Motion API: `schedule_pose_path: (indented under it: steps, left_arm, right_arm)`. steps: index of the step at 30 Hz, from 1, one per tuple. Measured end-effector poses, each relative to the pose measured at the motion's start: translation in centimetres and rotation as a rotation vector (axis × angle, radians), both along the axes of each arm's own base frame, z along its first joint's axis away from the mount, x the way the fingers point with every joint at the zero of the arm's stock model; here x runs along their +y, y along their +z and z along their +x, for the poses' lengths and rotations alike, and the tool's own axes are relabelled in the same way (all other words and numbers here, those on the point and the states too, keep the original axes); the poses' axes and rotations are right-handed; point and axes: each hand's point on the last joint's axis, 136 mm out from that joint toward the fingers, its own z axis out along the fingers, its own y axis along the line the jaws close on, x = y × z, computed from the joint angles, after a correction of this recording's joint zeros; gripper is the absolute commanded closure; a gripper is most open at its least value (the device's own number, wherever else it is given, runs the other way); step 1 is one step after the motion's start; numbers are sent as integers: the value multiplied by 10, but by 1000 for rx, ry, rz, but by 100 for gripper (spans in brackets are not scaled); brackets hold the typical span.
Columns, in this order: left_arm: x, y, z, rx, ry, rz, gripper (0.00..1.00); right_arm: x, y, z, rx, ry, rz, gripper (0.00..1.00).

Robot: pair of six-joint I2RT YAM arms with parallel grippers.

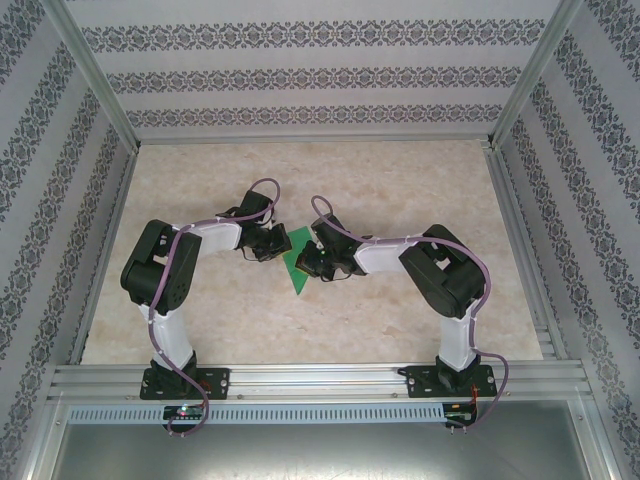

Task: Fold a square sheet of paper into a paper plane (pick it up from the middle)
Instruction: Fold the paper at the center of the table.

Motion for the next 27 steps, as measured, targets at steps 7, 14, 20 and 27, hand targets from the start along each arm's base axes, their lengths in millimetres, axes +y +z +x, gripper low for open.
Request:
schedule_pose_path:
  steps: [7, 14, 20, 27]
  left_arm:
    - [0, 0, 0, 0, 0, 0, 91]
    - [0, 0, 0, 0, 0, 0, 91]
    - [0, 0, 0, 2, -1, 0, 91]
    - [0, 1, 0, 6, -3, 4, 90]
  right_arm:
    - [0, 0, 0, -3, 4, -4, 98]
    - [-1, 0, 0, -3, 5, -10, 98]
    - [-1, 0, 0, -6, 11, -15, 97]
    - [-1, -1, 0, -7, 15, -19, 95]
